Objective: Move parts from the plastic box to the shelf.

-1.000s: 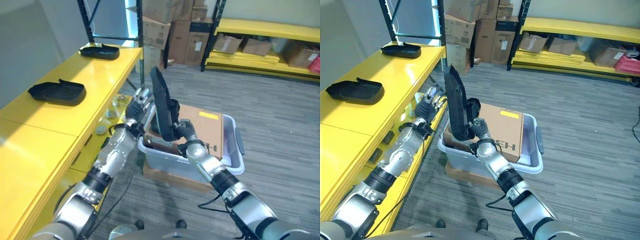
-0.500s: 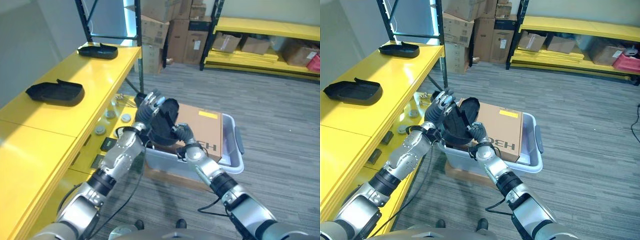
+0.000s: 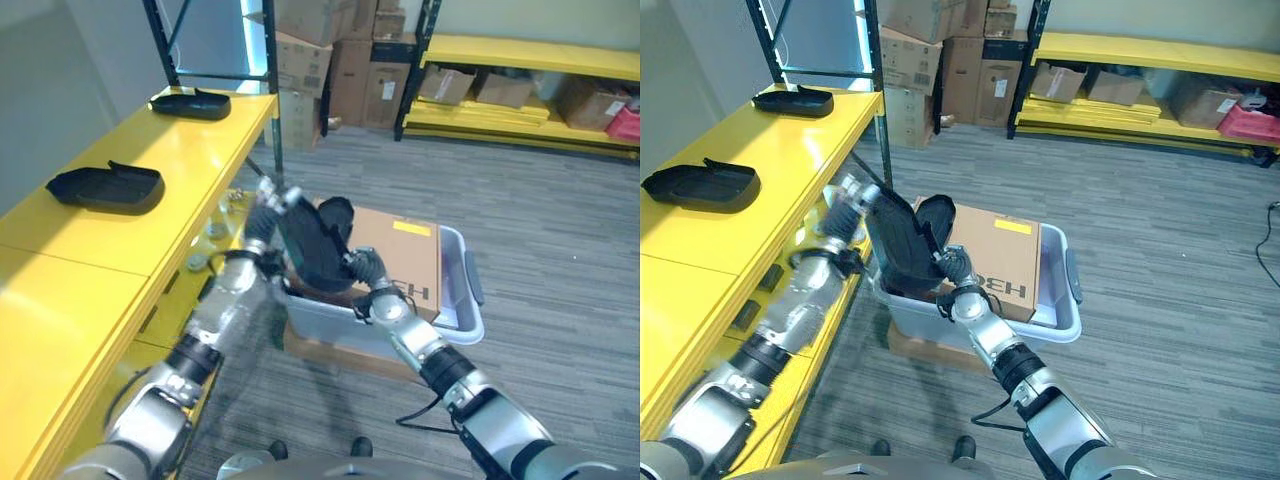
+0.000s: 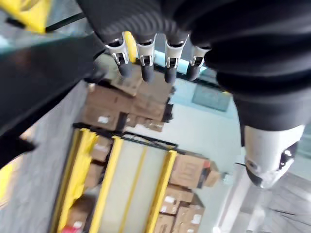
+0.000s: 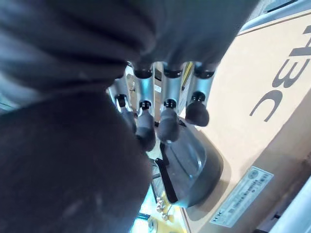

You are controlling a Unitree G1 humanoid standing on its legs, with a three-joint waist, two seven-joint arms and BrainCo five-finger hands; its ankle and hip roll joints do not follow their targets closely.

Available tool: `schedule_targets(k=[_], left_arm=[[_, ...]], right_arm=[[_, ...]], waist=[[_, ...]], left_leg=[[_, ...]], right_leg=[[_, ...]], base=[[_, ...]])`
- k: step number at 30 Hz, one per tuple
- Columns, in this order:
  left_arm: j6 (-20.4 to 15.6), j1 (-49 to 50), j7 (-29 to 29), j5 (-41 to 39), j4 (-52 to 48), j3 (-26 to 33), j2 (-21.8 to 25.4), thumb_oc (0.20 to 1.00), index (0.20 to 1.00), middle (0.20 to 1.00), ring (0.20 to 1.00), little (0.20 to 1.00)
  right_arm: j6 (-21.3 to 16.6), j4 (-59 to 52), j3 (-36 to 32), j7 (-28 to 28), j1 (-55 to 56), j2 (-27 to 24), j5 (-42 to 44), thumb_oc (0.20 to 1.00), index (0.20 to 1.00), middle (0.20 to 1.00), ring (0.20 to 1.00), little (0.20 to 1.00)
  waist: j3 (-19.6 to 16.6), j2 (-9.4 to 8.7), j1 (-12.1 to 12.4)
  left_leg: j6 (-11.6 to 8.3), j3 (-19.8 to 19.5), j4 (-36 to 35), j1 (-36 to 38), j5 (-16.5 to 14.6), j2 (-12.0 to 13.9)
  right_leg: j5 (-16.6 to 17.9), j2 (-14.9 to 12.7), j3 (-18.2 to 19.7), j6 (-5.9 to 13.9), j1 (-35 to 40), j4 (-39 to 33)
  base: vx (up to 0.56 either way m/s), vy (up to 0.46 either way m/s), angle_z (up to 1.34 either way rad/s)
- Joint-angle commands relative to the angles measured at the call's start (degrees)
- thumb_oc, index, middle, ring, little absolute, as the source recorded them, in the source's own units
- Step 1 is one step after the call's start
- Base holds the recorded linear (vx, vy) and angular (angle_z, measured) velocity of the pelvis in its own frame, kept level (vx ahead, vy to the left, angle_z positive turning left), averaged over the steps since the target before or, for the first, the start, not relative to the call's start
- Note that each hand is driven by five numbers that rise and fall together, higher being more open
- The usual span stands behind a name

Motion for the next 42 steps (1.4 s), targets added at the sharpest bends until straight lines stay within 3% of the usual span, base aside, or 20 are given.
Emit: schedule_targets(k=[1,4,7,12,20,28,36,42], left_arm=[[-5.8,-7.9,-3.4,-3.8,-0.5,-1.1,-0.2,1.0,1.0,1.0,1.0,1.0],[-5.6,-9.5,-4.5,-6.2,-4.5,0.1,1.7,1.0,1.0,1.0,1.0,1.0],[-2.6,-11.4,-2.4,-7.5,-7.2,-0.2,2.0,1.0,1.0,1.0,1.0,1.0],[5.1,-12.9,-3.0,-6.8,-2.9,-2.4,0.9,1.0,1.0,1.0,1.0,1.0],[12.0,-12.2,-3.9,0.2,5.5,-6.6,-3.2,1.0,1.0,1.0,1.0,1.0],[9.6,-12.1,-1.3,6.5,14.9,-6.5,-3.1,1.0,1.0,1.0,1.0,1.0],[8.7,-12.6,2.3,11.1,18.0,-5.1,-0.8,1.0,1.0,1.0,1.0,1.0],[9.4,-12.3,-0.4,9.9,20.0,-5.3,-0.2,1.0,1.0,1.0,1.0,1.0]], right_arm=[[-3.0,-1.6,-2.8,-1.5,-2.8,-0.4,-0.3,0.2,0.2,0.2,0.2,0.2],[-3.6,-1.3,-3.0,-1.4,-2.4,-0.3,-0.9,0.2,0.2,0.2,0.2,0.2],[-4.0,-0.7,-3.0,-1.4,-2.9,0.0,-1.4,0.2,0.2,0.2,0.2,0.2],[-4.1,-0.2,-2.7,-1.2,-3.5,0.3,-1.8,0.2,0.2,0.2,0.2,0.2],[-5.4,1.9,-3.1,-2.0,-5.2,0.6,-0.7,0.2,0.2,0.2,0.2,0.2],[-5.5,3.2,-3.7,-2.9,-6.4,0.2,0.5,0.2,0.2,0.2,0.2,0.2],[-6.7,4.2,-4.2,-3.7,-6.5,-0.5,1.0,0.2,0.2,0.2,0.2,0.2],[-7.5,3.8,-4.4,-4.6,-6.6,-0.7,0.7,0.2,0.2,0.2,0.2,0.2]], waist=[[-2.9,1.23,3.1],[-3.1,1.48,3.4],[-3.2,1.62,3.3],[-3.5,1.61,2.5],[-3.3,1.69,1.7],[-3.4,1.61,1.4],[-3.1,1.69,1.8],[-2.8,1.75,2.0]], left_leg=[[-2.45,-3.7,-1.5,-0.1,-3.7,1.8],[-2.55,-3.9,-1.7,-0.2,-3.6,1.8],[-2.61,-4.0,-1.7,-0.3,-3.6,1.8],[-2.62,-3.7,-1.7,0.0,-3.7,1.8],[-2.42,-3.3,-1.7,0.4,-3.8,1.8],[-2.57,-2.7,-1.7,0.5,-3.9,2.0],[-2.68,-2.9,-1.6,0.3,-3.7,2.0],[-2.65,-3.1,-1.5,0.1,-3.7,1.9]], right_leg=[[-8.1,-1.9,-0.6,5.51,4.1,0.1],[-8.1,-2.0,-1.0,5.52,4.1,0.1],[-8.2,-2.0,-0.9,5.47,4.1,0.1],[-8.3,-1.9,-0.5,5.39,4.1,0.1],[-8.3,-1.7,0.3,5.3,4.2,0.1],[-8.4,-1.6,0.7,5.42,4.2,0.1],[-8.4,-1.6,0.4,5.5,4.1,0.1],[-8.3,-1.6,0.2,5.57,4.0,0.1]], base=[[0.0,0.01,0.08],[0.0,0.009,0.09],[-0.01,0.004,0.06],[0.0,0.0,0.0],[0.0,-0.003,-0.04],[0.0,0.0,0.0],[0.0,0.0,0.0],[0.0,0.0,0.0]])
